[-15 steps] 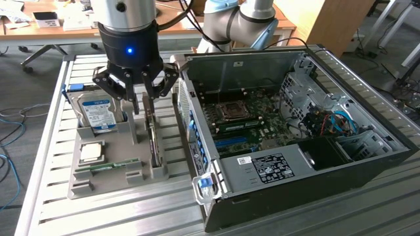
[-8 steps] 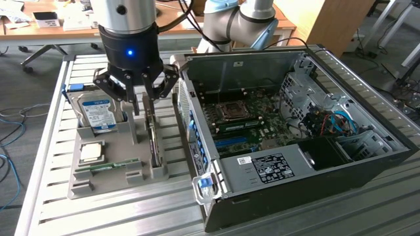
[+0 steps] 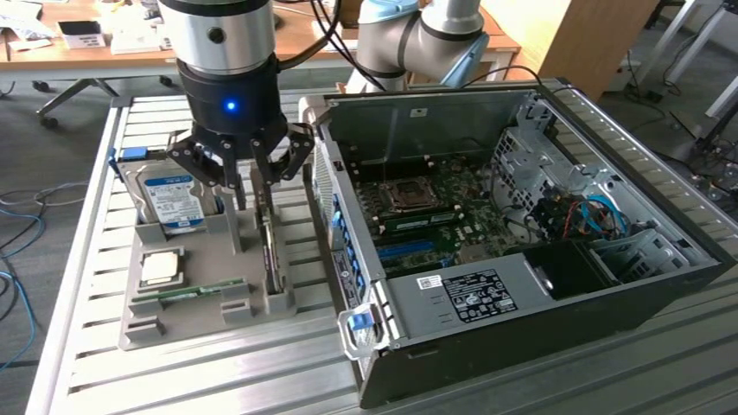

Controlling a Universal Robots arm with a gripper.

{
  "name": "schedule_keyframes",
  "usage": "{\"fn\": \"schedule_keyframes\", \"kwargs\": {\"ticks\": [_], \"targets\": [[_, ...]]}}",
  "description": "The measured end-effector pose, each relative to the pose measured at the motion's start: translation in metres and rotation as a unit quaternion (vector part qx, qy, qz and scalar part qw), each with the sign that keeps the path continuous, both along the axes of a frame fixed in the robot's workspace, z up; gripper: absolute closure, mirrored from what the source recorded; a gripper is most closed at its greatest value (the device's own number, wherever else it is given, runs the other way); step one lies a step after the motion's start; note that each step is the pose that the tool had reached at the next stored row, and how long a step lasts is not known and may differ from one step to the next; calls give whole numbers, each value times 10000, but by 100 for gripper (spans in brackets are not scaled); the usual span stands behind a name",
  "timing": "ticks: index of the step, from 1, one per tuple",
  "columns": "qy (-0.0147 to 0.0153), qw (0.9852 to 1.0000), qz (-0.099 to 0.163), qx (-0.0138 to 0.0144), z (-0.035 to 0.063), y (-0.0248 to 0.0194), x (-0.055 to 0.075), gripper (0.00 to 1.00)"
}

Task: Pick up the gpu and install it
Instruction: 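Pick up the gpu and move the gpu toward the slot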

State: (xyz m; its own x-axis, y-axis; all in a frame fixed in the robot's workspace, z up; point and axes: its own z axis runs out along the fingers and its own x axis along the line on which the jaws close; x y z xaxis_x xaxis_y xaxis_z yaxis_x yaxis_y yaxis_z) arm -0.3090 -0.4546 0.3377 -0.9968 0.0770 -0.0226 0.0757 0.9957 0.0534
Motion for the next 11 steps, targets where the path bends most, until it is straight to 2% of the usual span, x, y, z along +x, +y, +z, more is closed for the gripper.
{"fn": "schedule_keyframes", "kwargs": {"ticks": [7, 11], "targets": [[-1, 10000, 1, 6, -13, 15, 1, 64], [-1, 10000, 0, 6, -56, 20, 0, 64]]}}
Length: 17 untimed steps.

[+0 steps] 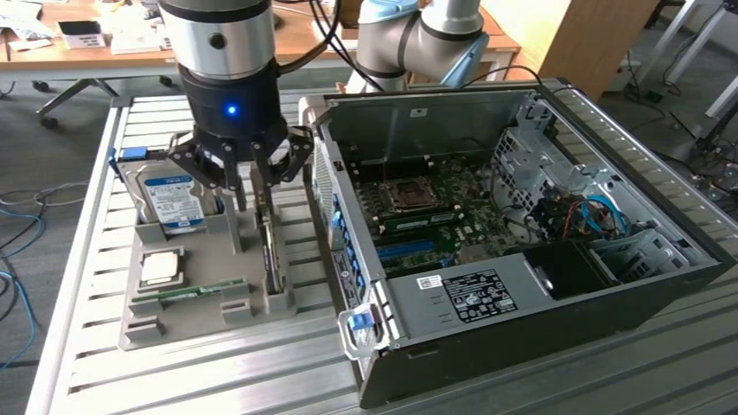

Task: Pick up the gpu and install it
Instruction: 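Pick up the gpu and move the gpu toward the slot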

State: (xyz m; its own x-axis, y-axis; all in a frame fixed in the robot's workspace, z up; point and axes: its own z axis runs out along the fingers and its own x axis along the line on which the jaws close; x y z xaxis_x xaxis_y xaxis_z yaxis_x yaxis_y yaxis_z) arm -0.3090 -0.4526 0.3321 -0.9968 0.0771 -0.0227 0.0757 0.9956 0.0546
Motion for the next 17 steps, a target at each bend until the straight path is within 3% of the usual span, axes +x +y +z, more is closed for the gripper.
{"fn": "schedule_keyframes", "kwargs": {"ticks": [17], "targets": [[0, 10000, 0, -1, -98, 1, 0, 64]]}}
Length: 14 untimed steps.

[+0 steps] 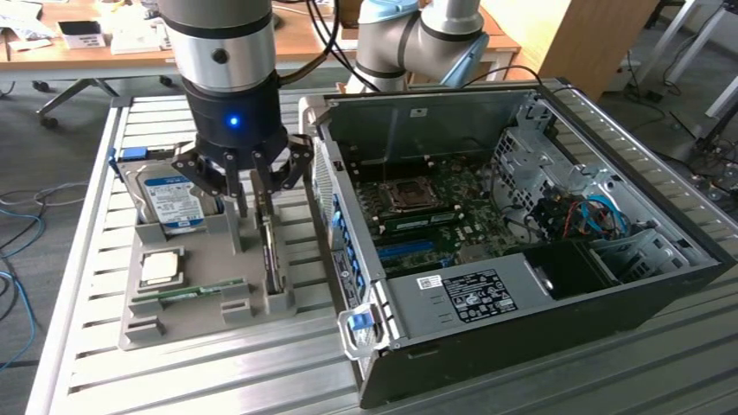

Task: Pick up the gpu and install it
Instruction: 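Pick up the gpu and move the gpu toward the slot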

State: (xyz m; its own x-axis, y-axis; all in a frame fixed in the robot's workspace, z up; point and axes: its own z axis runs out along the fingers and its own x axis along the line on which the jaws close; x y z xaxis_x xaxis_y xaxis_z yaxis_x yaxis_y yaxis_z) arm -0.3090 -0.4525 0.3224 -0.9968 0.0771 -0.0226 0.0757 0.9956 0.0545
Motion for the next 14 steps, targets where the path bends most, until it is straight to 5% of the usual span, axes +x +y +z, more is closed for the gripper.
{"fn": "schedule_keyframes", "kwargs": {"ticks": [14], "targets": [[0, 10000, 0, 0, -48, 0, 0, 64]]}}
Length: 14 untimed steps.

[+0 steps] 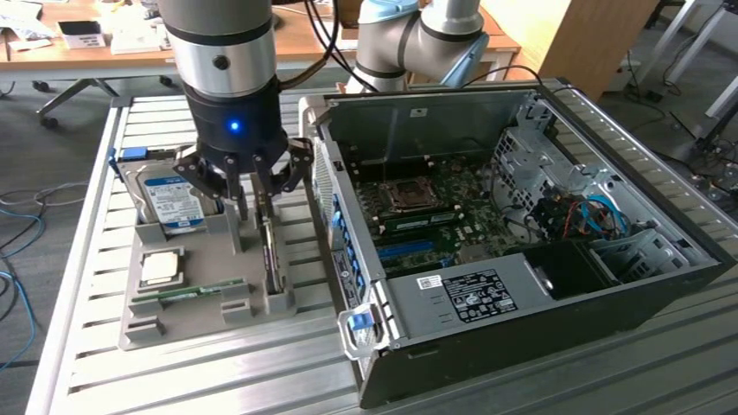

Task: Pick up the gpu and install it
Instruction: 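Pick up the gpu and move the gpu toward the slot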

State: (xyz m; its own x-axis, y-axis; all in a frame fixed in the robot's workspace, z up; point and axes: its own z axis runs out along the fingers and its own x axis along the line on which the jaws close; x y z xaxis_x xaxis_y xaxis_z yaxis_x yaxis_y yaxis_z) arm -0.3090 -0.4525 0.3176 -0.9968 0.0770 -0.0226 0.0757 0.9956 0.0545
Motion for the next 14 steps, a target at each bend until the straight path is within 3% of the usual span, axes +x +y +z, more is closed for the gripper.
{"fn": "schedule_keyframes", "kwargs": {"ticks": [14], "targets": [[0, 10000, 0, 0, -17, 0, 0, 64]]}}
